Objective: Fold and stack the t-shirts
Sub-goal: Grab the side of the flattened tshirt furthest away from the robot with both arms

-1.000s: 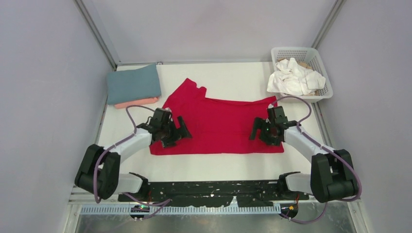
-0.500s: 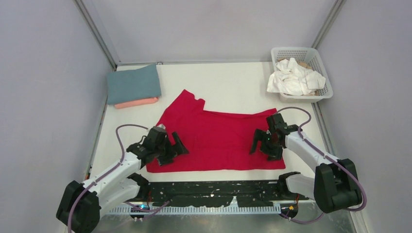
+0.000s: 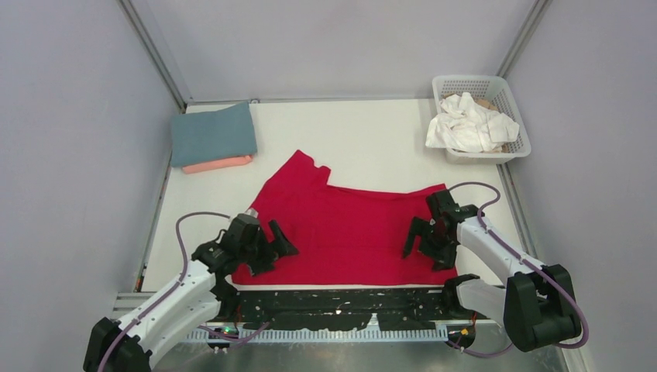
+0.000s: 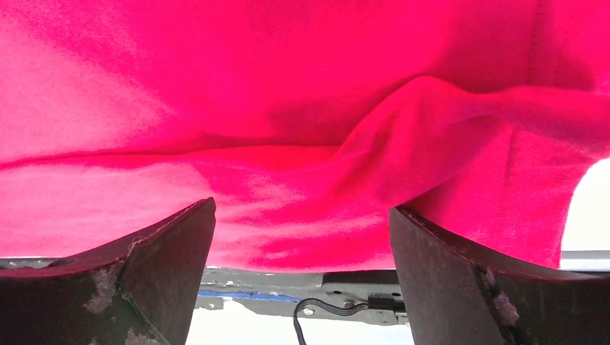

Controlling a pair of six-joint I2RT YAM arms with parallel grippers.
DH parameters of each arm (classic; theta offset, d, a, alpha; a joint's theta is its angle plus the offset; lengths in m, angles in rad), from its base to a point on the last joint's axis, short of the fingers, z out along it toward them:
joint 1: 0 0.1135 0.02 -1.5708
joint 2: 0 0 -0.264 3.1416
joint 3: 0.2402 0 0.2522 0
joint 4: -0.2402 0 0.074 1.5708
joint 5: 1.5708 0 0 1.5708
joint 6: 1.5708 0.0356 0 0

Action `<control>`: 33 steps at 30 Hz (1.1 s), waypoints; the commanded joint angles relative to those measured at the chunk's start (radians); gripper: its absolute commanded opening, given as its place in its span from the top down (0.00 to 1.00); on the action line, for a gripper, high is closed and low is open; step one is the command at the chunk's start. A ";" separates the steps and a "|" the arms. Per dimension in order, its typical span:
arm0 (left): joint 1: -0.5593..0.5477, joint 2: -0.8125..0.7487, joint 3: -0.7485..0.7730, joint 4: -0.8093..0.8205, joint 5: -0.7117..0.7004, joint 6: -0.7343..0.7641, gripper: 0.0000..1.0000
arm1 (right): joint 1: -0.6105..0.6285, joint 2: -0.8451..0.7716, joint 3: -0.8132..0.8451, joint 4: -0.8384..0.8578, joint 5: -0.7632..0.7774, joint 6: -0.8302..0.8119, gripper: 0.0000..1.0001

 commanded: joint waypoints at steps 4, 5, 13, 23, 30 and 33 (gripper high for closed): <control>-0.023 -0.115 -0.092 -0.324 0.000 -0.084 0.00 | 0.006 -0.025 0.042 -0.023 0.095 -0.008 0.05; -0.023 -0.132 -0.094 -0.327 0.006 -0.087 0.00 | 0.006 -0.023 0.049 -0.015 0.099 -0.011 0.05; -0.023 -0.118 0.183 -0.326 -0.064 0.004 0.00 | 0.006 -0.131 0.198 0.001 0.191 -0.078 0.05; 0.115 0.435 0.802 -0.252 -0.123 0.356 0.00 | 0.001 -0.116 0.290 0.194 0.241 -0.085 0.05; 0.242 0.954 1.170 -0.109 -0.081 0.506 0.00 | -0.003 -0.079 0.308 0.225 0.351 -0.088 0.05; 0.286 1.152 1.311 -0.083 -0.063 0.515 0.00 | -0.005 -0.073 0.309 0.235 0.369 -0.086 0.05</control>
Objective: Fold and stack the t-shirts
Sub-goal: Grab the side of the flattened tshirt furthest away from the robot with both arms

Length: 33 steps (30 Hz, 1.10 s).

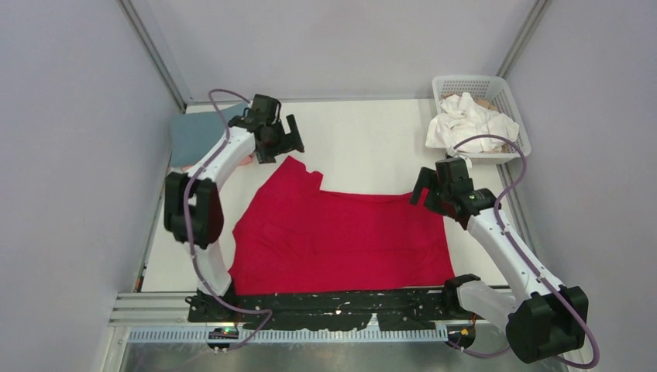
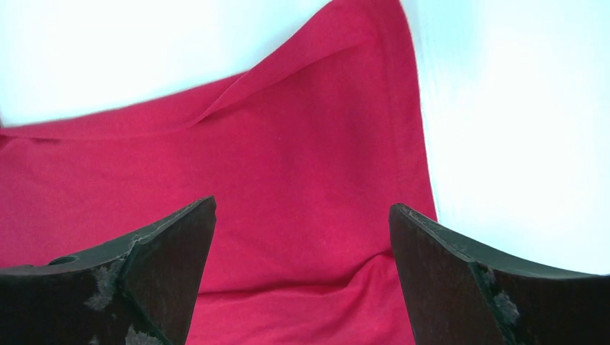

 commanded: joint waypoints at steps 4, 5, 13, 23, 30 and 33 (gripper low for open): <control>0.084 0.370 0.379 0.001 -0.014 0.102 0.00 | -0.009 0.035 0.044 0.073 0.058 0.012 0.05; 0.091 0.419 0.413 0.000 0.012 0.101 0.00 | -0.009 0.043 0.046 0.075 0.045 0.013 0.05; 0.102 0.542 0.445 0.029 0.131 0.052 0.00 | -0.010 0.098 0.068 0.078 0.040 0.004 0.05; 0.090 0.557 0.360 0.025 0.293 -0.002 0.00 | -0.012 0.097 0.071 0.079 0.044 -0.012 0.05; 0.076 0.525 0.297 0.033 0.351 -0.016 0.20 | -0.015 0.068 0.050 0.077 0.041 -0.027 0.05; 0.067 0.529 0.307 -0.010 0.329 -0.003 0.42 | -0.018 0.058 0.042 0.076 0.041 -0.034 0.05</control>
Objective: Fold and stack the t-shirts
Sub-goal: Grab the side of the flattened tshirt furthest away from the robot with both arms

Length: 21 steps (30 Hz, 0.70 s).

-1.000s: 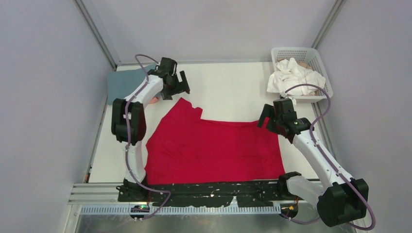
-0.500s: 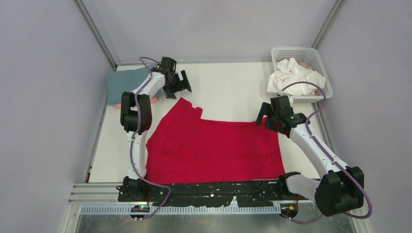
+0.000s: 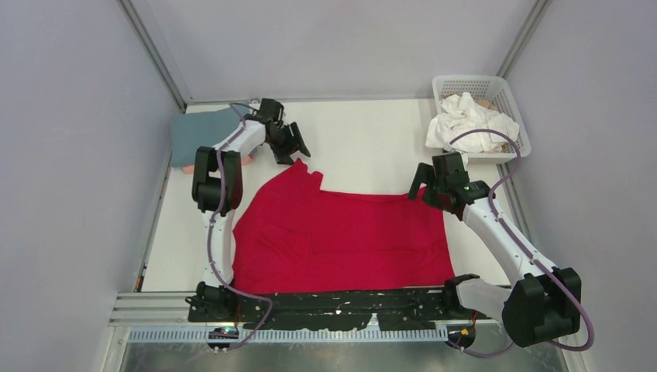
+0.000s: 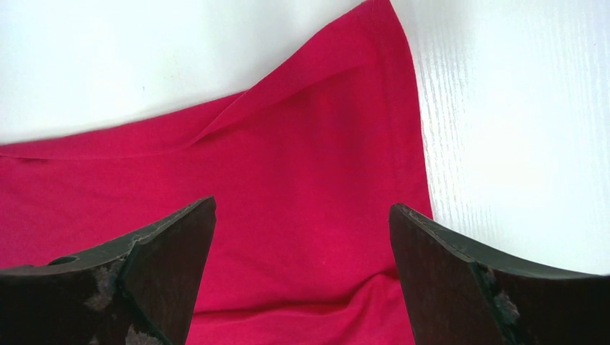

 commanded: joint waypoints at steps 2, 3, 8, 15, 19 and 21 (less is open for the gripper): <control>-0.026 -0.014 -0.017 -0.089 0.001 0.021 0.48 | -0.009 -0.051 0.003 0.026 0.015 -0.021 0.05; -0.029 -0.020 -0.018 -0.105 -0.013 0.028 0.53 | -0.010 -0.058 -0.002 0.027 0.015 -0.021 0.05; -0.034 -0.026 -0.015 -0.152 -0.079 0.058 0.72 | -0.018 -0.076 -0.016 0.026 0.013 -0.021 0.05; -0.034 -0.026 0.027 -0.169 -0.103 0.093 1.00 | -0.029 -0.054 -0.011 0.032 0.021 -0.031 0.05; -0.034 -0.062 0.051 -0.156 -0.127 0.122 1.00 | -0.036 0.038 0.039 0.051 0.075 -0.019 0.05; -0.034 -0.088 0.052 -0.152 -0.145 0.132 1.00 | -0.043 0.104 0.073 0.071 0.083 0.010 0.04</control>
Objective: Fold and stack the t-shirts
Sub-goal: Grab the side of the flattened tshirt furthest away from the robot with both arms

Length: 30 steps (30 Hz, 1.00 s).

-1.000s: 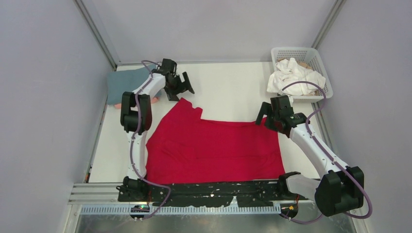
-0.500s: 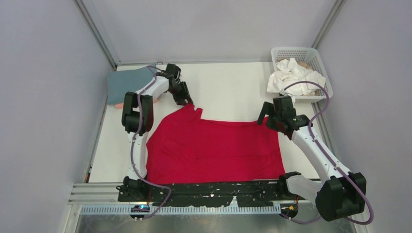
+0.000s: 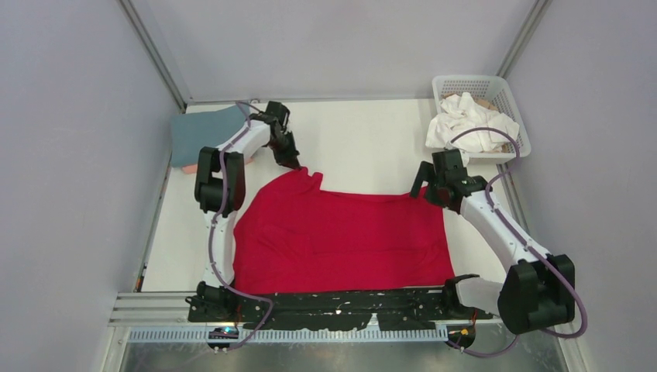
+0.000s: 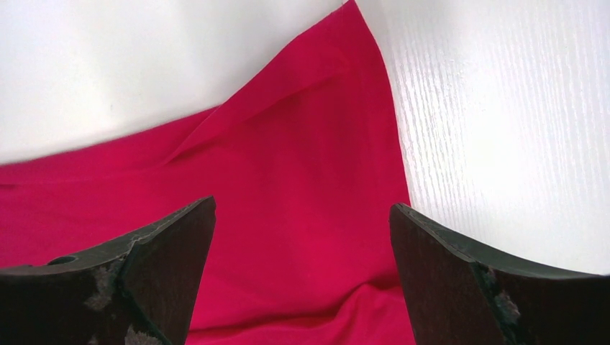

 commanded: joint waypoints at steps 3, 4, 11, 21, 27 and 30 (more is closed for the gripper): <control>-0.001 -0.125 0.034 0.002 -0.067 0.062 1.00 | -0.026 0.200 0.139 0.099 0.123 0.048 0.01; -0.001 -0.140 0.031 -0.001 -0.071 0.067 1.00 | -0.029 0.222 0.153 0.104 0.148 0.058 0.00; -0.001 -0.204 -0.035 0.032 -0.064 0.092 1.00 | -0.056 0.466 0.282 0.147 0.300 0.084 0.10; -0.001 -0.317 -0.162 0.088 -0.032 0.090 1.00 | -0.057 0.617 0.362 0.112 0.338 0.112 0.24; -0.001 -0.366 -0.201 0.113 -0.024 0.092 1.00 | -0.057 0.637 0.352 0.076 0.367 0.120 0.33; -0.003 -0.385 -0.215 0.121 -0.018 0.085 1.00 | -0.056 0.638 0.348 0.054 0.368 0.113 0.38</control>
